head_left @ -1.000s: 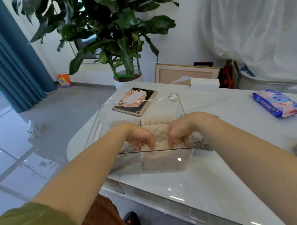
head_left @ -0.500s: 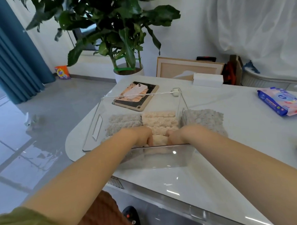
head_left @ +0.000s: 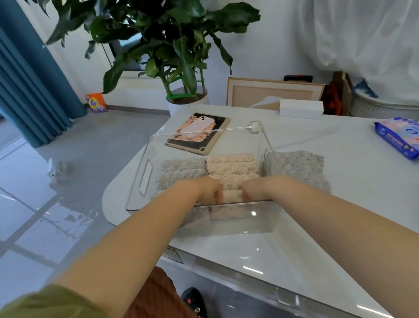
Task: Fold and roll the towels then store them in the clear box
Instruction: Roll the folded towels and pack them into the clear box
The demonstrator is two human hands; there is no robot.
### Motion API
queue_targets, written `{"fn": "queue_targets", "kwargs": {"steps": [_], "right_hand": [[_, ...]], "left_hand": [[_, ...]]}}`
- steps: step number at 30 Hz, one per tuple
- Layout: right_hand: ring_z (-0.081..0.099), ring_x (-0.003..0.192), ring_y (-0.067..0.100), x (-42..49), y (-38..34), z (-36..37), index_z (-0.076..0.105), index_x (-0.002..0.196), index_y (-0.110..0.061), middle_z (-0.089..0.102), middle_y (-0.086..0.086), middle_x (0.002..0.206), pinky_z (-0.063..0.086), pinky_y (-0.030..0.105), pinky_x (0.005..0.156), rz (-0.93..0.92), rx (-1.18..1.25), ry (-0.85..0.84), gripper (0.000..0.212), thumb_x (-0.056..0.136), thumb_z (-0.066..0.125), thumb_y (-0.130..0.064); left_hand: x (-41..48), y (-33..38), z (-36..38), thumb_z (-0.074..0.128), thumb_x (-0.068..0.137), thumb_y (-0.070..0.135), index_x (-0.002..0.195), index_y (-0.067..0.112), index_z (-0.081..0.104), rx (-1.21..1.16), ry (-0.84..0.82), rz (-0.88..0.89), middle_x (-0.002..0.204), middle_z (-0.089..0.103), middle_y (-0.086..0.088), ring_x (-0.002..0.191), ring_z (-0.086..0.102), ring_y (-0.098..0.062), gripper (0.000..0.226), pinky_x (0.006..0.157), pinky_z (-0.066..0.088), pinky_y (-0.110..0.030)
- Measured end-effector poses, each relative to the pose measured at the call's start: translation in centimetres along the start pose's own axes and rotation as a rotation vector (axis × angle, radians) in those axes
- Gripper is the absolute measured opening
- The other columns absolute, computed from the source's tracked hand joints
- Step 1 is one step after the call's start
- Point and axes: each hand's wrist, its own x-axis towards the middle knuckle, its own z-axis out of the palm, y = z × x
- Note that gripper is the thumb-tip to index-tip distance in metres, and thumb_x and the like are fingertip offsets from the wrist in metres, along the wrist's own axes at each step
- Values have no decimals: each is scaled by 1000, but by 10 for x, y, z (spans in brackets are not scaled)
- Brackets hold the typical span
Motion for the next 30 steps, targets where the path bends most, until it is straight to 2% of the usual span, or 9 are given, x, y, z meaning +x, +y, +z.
{"fn": "queue_targets", "kwargs": {"steps": [4,8,11,16,19,24,25,28,30], "right_hand": [[56,96,25,-6,0,-4,58,123,-10,60,10,123,38,27,68,-46,-42,-55,36,89,58,-21],[62,85,33,-19,8,-14,67,81,-2,67,15,101,51,37,67,-130,88,213,18,74,50,3],[61,87,25,-34,38,-30,57,56,-20,66,6,86,51,38,80,-174,349,583,35,67,44,10],[60,89,26,-46,124,-21,61,64,-21,65,5,85,50,36,82,160,1069,1118,37,77,41,8],[59,94,29,-41,160,14,64,78,-16,66,11,99,46,33,75,340,1173,998,27,83,45,2],[57,108,27,-30,179,43,65,103,-10,63,12,112,43,29,84,104,1157,747,34,80,51,10],[55,110,26,-30,180,41,62,112,-6,60,12,117,42,27,84,73,1148,706,38,82,47,12],[52,112,22,-26,181,32,54,126,0,55,12,127,44,23,84,12,1117,570,39,90,42,7],[45,126,28,-20,184,27,44,137,-7,46,14,140,39,33,104,26,1045,505,42,95,47,-10]], "left_hand": [[-7,5,-6,60,90,19,104,28,74,-99,-186,-1,93,55,18,98,54,-19,22,97,47,-36],[-22,12,-34,52,88,5,96,23,75,-216,-169,-37,105,62,11,98,53,-12,30,90,46,-28],[-30,17,-59,43,85,-2,95,25,72,-226,60,-70,122,60,5,108,55,-13,41,91,46,-30],[-22,70,-71,48,90,2,108,13,67,-533,497,-3,104,64,0,94,63,-13,28,86,50,-26],[-7,133,-66,49,89,-3,98,3,64,-1139,581,31,91,67,-13,67,66,-14,18,72,56,-26],[28,236,-26,46,88,1,74,11,49,-1756,286,-104,65,42,-5,55,43,-14,18,49,37,-23],[37,247,-14,48,85,6,83,12,52,-1819,279,-126,68,43,-5,58,42,-15,7,51,34,-24],[74,246,14,48,90,13,127,11,50,-2041,318,-284,112,57,-10,92,48,-18,37,79,44,-29],[92,235,23,57,88,20,136,8,40,-2171,457,-472,134,51,-13,104,51,-20,52,96,45,-37]]}}
